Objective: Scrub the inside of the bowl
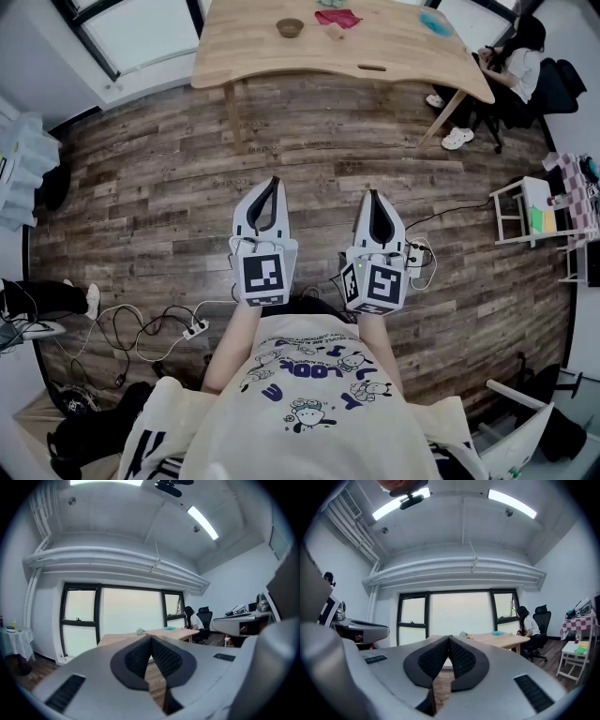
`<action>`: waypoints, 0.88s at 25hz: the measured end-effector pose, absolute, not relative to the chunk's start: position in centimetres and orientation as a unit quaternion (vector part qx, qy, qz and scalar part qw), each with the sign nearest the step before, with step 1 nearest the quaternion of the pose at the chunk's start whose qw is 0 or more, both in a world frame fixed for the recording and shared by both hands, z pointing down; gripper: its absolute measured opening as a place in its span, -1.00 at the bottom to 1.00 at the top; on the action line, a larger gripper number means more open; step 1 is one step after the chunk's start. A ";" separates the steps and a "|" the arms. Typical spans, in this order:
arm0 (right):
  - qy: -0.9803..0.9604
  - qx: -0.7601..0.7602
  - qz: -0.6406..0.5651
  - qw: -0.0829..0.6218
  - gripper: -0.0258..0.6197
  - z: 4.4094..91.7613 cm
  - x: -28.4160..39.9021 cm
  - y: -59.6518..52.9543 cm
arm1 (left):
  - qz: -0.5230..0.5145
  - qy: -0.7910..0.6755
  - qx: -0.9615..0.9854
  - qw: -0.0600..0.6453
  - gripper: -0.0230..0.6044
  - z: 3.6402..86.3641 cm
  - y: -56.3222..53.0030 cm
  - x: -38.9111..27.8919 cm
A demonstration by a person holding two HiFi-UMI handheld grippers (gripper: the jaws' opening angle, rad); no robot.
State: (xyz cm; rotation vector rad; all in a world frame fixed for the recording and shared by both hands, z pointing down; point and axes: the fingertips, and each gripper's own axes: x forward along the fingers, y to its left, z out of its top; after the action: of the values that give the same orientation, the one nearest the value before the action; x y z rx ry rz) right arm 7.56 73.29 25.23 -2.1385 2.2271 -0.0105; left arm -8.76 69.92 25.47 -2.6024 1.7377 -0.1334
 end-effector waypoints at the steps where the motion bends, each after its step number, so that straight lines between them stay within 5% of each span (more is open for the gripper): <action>1: 0.721 -0.693 -0.003 0.027 -0.92 25.2 7.6 73.3 | -0.043 0.555 -0.831 0.005 -0.83 25.5 69.9 -8.7; 22: 0.720 -0.693 -0.001 0.032 -0.92 25.6 11.4 73.5 | -0.047 0.560 -0.827 -0.007 -0.83 26.0 69.9 -5.8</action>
State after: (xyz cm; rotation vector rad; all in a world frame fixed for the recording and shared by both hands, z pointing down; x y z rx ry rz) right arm 11.44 73.54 25.58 -2.1345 2.2169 -0.0038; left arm -5.80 69.86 26.03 -2.6099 1.7680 -0.1477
